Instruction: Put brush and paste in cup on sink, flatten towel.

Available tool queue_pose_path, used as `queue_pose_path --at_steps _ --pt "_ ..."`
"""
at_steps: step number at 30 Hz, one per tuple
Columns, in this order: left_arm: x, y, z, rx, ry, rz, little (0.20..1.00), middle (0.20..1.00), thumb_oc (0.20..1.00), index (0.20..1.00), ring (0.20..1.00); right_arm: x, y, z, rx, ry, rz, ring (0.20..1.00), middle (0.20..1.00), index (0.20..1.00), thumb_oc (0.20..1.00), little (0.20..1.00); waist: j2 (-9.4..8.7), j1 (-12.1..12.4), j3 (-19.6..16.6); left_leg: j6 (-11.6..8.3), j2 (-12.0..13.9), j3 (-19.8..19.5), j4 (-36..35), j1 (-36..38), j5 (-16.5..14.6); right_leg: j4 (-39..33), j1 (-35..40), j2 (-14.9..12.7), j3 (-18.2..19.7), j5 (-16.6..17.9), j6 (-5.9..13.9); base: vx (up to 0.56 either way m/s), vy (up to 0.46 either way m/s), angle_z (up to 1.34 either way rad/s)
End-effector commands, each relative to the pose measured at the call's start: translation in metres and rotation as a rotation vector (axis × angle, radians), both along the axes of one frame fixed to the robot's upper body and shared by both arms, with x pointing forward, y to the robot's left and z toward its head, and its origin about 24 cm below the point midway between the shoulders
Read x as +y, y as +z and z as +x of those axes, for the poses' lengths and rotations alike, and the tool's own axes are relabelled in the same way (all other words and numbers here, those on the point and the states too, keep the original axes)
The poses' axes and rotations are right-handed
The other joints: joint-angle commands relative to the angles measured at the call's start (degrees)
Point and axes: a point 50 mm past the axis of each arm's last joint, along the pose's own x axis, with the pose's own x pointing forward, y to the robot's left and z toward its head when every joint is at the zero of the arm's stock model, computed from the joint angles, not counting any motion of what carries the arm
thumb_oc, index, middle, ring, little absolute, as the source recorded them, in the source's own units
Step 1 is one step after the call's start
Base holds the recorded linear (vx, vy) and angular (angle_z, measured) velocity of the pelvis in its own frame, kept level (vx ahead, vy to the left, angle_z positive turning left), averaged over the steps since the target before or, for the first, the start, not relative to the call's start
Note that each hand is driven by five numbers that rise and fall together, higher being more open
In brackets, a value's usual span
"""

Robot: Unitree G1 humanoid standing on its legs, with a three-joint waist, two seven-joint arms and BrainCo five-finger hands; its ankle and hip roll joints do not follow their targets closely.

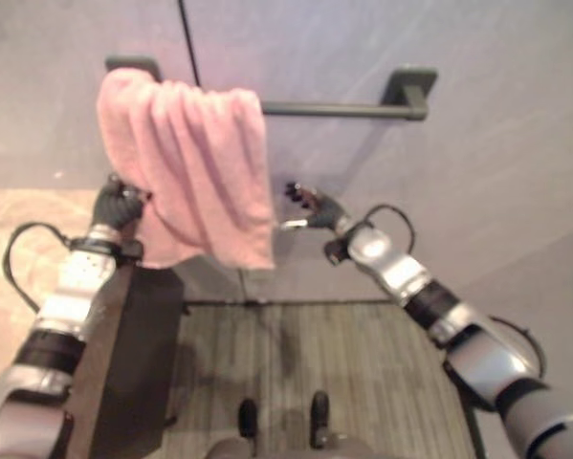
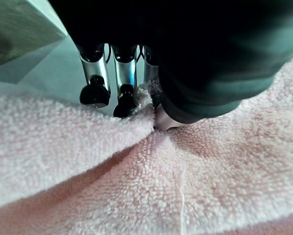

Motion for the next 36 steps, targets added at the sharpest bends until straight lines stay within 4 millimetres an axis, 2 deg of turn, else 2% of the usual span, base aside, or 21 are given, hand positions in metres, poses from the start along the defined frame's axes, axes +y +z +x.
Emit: queue_pose_path --at_steps 1,10,15,16,17,18,19,20,26,29,30,32,33,34,36 --pt "0.006 0.018 0.004 -0.08 0.02 0.002 0.2 0.2 0.2 0.2 0.2 0.027 0.039 0.009 -0.105 0.061 0.073 1.0 1.0 1.0 1.0 1.0 0.38 0.9 -2.2 0.45 0.9 -0.5 0.8 -2.2 -2.2 0.0 1.0 -4.2 -3.1 0.0 3.46 0.0 0.0 0.0" --pt "0.003 0.019 0.008 -0.082 0.019 -0.005 0.2 0.2 0.2 0.2 0.2 0.054 0.045 0.004 -0.094 0.139 0.114 1.0 1.0 1.0 1.0 1.0 0.09 1.4 -2.4 0.4 0.9 -0.7 0.8 -2.2 -2.0 0.0 1.2 -4.0 -3.4 -0.1 3.38 0.0 0.0 0.0" --pt "0.003 0.019 0.009 -0.082 0.024 -0.01 0.2 0.2 0.2 0.2 0.2 0.061 0.05 0.003 -0.102 0.151 0.129 1.0 1.0 1.0 1.0 1.0 -0.08 1.6 -2.5 0.36 0.9 -0.8 0.8 -2.4 -1.9 0.0 1.1 -4.0 -3.5 -0.1 3.35 0.0 0.001 0.01" --pt "0.003 0.019 0.009 -0.083 0.024 -0.013 0.2 0.2 0.2 0.2 0.2 0.061 0.051 0.003 -0.104 0.152 0.131 0.947 0.947 0.947 0.947 0.947 -0.16 1.6 -2.5 0.38 0.9 -0.9 0.8 -2.4 -1.9 0.0 1.1 -4.0 -3.5 -0.1 3.34 -0.01 0.008 0.05" --pt "0.003 0.018 0.009 -0.081 0.027 -0.014 0.2 0.2 0.2 0.2 0.2 0.06 0.051 0.003 -0.109 0.147 0.132 0.595 0.595 0.595 0.595 0.595 -0.21 1.6 -2.6 0.4 0.9 -1.0 0.8 -2.4 -2.0 0.0 1.2 -4.0 -3.6 -0.1 3.33 0.0 0.006 0.04" --pt "0.003 0.018 0.009 -0.081 0.027 -0.014 0.2 0.2 0.2 0.2 0.2 0.06 0.051 0.003 -0.109 0.147 0.132 0.555 0.555 0.555 0.555 0.555 -0.21 1.6 -2.6 0.4 0.9 -1.0 0.8 -2.3 -2.0 0.0 1.2 -4.0 -3.6 -0.1 3.33 0.0 0.0 0.0" --pt "0.002 0.017 0.009 -0.082 0.025 -0.015 0.2 0.2 0.2 0.2 0.2 0.059 0.052 0.003 -0.113 0.147 0.133 0.423 0.423 0.423 0.423 0.423 -0.25 1.6 -2.6 0.39 0.9 -1.0 0.8 -2.3 -2.0 0.0 1.3 -4.0 -3.6 -0.2 3.33 0.0 0.0 0.0" --pt "0.001 0.018 0.009 -0.083 0.022 -0.015 0.2 0.2 0.2 0.2 0.2 0.058 0.052 0.003 -0.116 0.145 0.135 0.2 0.2 0.2 0.2 0.2 -0.27 1.7 -2.6 0.41 0.9 -1.0 0.8 -2.3 -2.0 0.0 1.3 -4.0 -3.6 -0.2 3.32 0.0 0.0 0.0" --pt "-0.002 0.014 0.008 -0.085 0.015 -0.027 0.2 0.2 0.2 0.2 0.2 0.04 0.053 0.004 -0.138 0.098 0.17 0.2 0.2 0.2 0.2 0.2 -0.01 1.5 -2.7 0.51 0.9 -0.9 0.8 -1.5 -2.3 0.0 2.1 -4.1 -3.7 -0.5 3.34 0.0 0.0 0.0" --pt "-0.003 0.003 0.005 -0.069 0.034 -0.076 0.2 0.2 0.2 0.2 0.2 0.023 0.061 0.002 -0.274 0.05 0.048 0.2 0.2 0.2 0.2 0.2 0.34 1.3 -2.7 0.62 0.8 -0.7 0.8 -1.1 -2.5 0.0 2.5 -4.2 -3.7 -0.7 3.36 0.0 0.0 0.0" --pt "-0.003 0.003 0.004 -0.068 0.034 -0.077 0.2 0.2 0.2 0.2 0.2 0.023 0.061 0.001 -0.273 0.049 0.047 0.2 0.2 0.2 0.2 0.2 0.39 1.4 -2.7 0.62 0.8 -0.7 0.8 -1.0 -2.6 0.0 2.5 -4.2 -3.7 -0.7 3.37 0.0 0.0 0.0" --pt "-0.01 -0.009 0.003 -0.042 0.011 -0.096 0.2 0.2 0.2 0.2 0.2 0.014 0.058 -0.002 -0.285 0.034 0.06 0.2 0.2 0.2 0.2 0.2 0.71 1.1 -2.7 0.69 0.8 -0.7 0.8 -0.7 -2.7 0.0 2.8 -4.2 -3.8 -0.9 3.38 0.0 0.0 0.0" --pt "-0.015 -0.005 0.001 -0.071 -0.004 -0.067 0.2 0.2 0.2 0.2 0.2 0.005 0.056 -0.005 -0.294 0.016 0.09 0.2 0.2 0.2 0.2 0.2 1.02 1.1 -3.0 0.79 0.8 -0.8 0.8 -0.3 -2.9 0.0 3.2 -4.3 -3.8 -1.1 3.4 0.0 0.0 0.0" --pt "-0.015 -0.005 0.001 -0.07 -0.004 -0.067 0.2 0.2 0.2 0.2 0.2 0.005 0.055 -0.005 -0.293 0.016 0.09 0.2 0.2 0.2 0.2 0.2 1.02 1.1 -3.0 0.79 0.8 -0.8 0.8 -0.3 -2.9 0.0 3.3 -4.3 -3.8 -1.1 3.4 0.0 0.0 0.0" --pt "-0.026 -0.017 -0.004 -0.091 -0.008 -0.234 0.2 0.2 0.2 0.2 0.2 0.002 0.051 -0.013 -0.296 -0.009 0.184 0.2 0.2 0.2 0.2 0.2 1.27 1.1 -3.0 0.94 0.8 -0.6 0.8 0.3 -3.2 0.0 3.8 -4.4 -3.8 -1.3 3.43 0.0 0.0 0.0"
